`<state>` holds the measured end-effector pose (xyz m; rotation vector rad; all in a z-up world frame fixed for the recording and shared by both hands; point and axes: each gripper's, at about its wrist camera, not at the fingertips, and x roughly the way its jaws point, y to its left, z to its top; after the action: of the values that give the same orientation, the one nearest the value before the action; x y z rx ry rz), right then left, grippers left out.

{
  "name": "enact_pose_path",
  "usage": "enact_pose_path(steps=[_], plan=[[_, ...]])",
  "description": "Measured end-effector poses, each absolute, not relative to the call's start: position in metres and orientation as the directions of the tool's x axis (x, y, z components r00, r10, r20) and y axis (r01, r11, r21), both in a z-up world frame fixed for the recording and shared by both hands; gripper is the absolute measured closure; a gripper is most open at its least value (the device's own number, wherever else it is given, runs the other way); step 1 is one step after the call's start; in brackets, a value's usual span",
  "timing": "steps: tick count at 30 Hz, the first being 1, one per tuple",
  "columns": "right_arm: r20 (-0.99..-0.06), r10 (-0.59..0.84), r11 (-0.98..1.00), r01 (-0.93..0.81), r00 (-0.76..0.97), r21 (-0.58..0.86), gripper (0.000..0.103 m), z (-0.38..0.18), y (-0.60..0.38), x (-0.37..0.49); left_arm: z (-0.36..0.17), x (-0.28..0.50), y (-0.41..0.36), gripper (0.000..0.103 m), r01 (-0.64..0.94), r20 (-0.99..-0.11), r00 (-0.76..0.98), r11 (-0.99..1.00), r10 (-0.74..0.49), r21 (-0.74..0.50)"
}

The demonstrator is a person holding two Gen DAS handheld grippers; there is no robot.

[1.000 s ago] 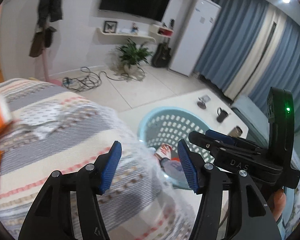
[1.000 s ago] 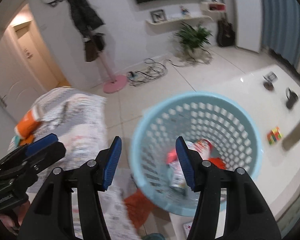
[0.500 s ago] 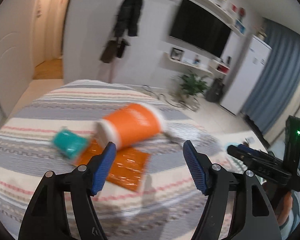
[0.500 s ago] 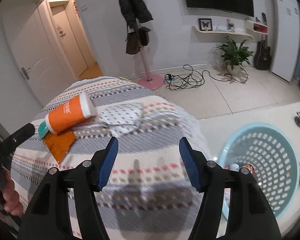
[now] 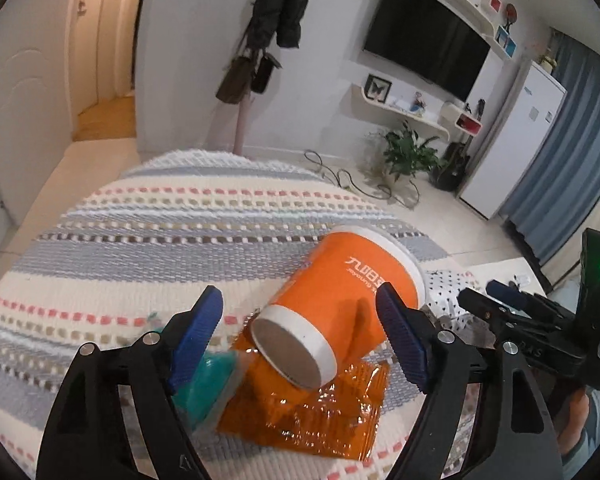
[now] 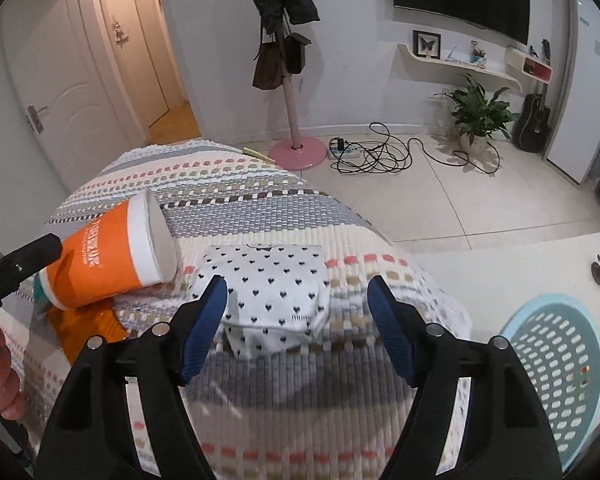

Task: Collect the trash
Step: 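Grasp the orange paper cup with the left gripper while the right gripper reaches the heart-print bag, then lift the orange cup with the left gripper while the right gripper grasps the heart-print bag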

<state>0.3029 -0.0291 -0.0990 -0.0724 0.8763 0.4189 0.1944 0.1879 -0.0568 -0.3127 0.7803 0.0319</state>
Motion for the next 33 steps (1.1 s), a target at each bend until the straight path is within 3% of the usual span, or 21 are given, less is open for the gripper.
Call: enact_pose_path(steps=[3,5,8,12,18,21,27,29,33], plan=[[-0.775,0.35,0.899,-0.422,0.527,0.119,0.039,-0.109,-0.023,0.308,-0.065,0.196,0.186,0.035,-0.103,-0.717,0.676,0.942,-0.17,-0.32],[-0.781,0.365,0.887,-0.445,0.507,0.126,0.051,-0.111,-0.019,0.306,-0.065,0.189,0.181,0.035,-0.051,-0.724,0.645,0.931,-0.245,-0.361],[-0.77,0.372,0.882,-0.456,0.518,0.12,0.051,-0.11,-0.017,0.303,-0.062,0.184,0.17,0.033,0.033,-0.72,0.61,0.918,-0.331,-0.394],[-0.773,0.388,0.883,-0.443,0.502,0.156,0.051,-0.113,-0.022,0.307,-0.055,0.196,0.15,0.022,0.065,-0.756,0.611,0.967,-0.235,-0.248],[-0.766,0.396,0.888,-0.423,0.506,0.18,0.051,-0.113,-0.03,0.312,-0.072,0.23,0.123,0.022,0.104,-0.828,0.515,0.975,-0.221,-0.195],[-0.767,0.396,0.887,-0.426,0.505,0.177,0.051,-0.113,-0.029,0.313,-0.084,0.229,0.116,0.032,0.074,-0.846,0.51,0.988,-0.156,-0.138],[-0.763,0.402,0.885,-0.43,0.506,0.18,0.039,-0.111,-0.028,0.311,-0.072,0.209,0.124,0.035,0.016,-0.783,0.603,0.984,-0.151,-0.178],[-0.77,0.388,0.886,-0.434,0.506,0.161,0.027,-0.11,-0.022,0.311,-0.064,0.198,0.134,0.035,-0.012,-0.758,0.634,0.978,-0.153,-0.208],[-0.804,0.366,0.886,-0.439,0.468,0.148,0.023,-0.115,-0.003,0.32,-0.047,0.177,0.153,0.035,-0.049,-0.71,0.689,0.968,-0.147,-0.247]])
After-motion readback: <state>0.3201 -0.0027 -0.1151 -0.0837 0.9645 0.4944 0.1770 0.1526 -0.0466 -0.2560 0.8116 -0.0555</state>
